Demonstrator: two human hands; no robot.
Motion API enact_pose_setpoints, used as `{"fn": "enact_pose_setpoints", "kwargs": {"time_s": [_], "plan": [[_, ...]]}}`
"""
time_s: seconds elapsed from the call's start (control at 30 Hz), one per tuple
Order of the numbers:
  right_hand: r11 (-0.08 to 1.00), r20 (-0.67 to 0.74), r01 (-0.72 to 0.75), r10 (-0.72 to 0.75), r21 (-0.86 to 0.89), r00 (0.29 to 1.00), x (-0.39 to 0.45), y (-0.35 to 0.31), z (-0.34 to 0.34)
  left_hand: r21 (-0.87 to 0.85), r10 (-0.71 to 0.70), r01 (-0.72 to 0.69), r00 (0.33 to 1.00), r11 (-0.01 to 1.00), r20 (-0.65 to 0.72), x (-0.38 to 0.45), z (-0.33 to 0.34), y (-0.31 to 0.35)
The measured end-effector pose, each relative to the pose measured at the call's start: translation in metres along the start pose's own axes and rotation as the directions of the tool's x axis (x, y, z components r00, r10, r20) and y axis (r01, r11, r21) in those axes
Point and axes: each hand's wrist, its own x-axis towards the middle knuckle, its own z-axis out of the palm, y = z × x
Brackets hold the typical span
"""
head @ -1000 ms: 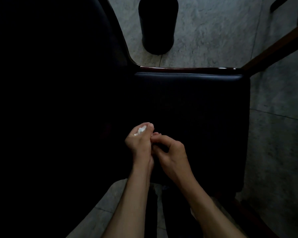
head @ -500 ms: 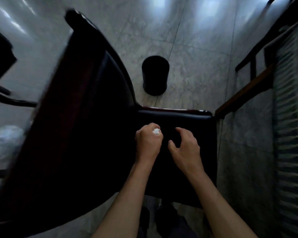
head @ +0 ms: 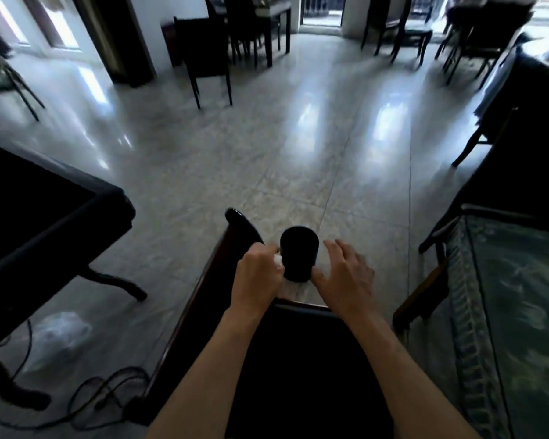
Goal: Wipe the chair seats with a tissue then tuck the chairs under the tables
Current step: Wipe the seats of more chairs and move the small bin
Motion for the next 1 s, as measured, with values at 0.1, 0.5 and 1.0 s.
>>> {"fn": "enact_pose_setpoints", "kwargs": {"time_s": [0.1,0.5,1.0], "plan": [[1.0,-0.048,0.023,-0.024,-0.021,0.999,0.015,-0.033,-0.019,0.015,0.039,-0.038,0.999,0.999,-0.029,0.023,-0.037,-0.01],[0.999,-0.157,0.008,-0.014,-0.035,0.988,0.029,-0.22,0.015,-0.029,0.182,-0.184,0.982,0.983,-0.047,0.083,-0.16,-0.147],[0.997,-0.188,-0.047,0.035,-0.06,0.982,0.082,-0.36,0.064,-0.027,0.224,-0.226,0.973,0.974,-0.061,0.168,-0.233,-0.271]]}}
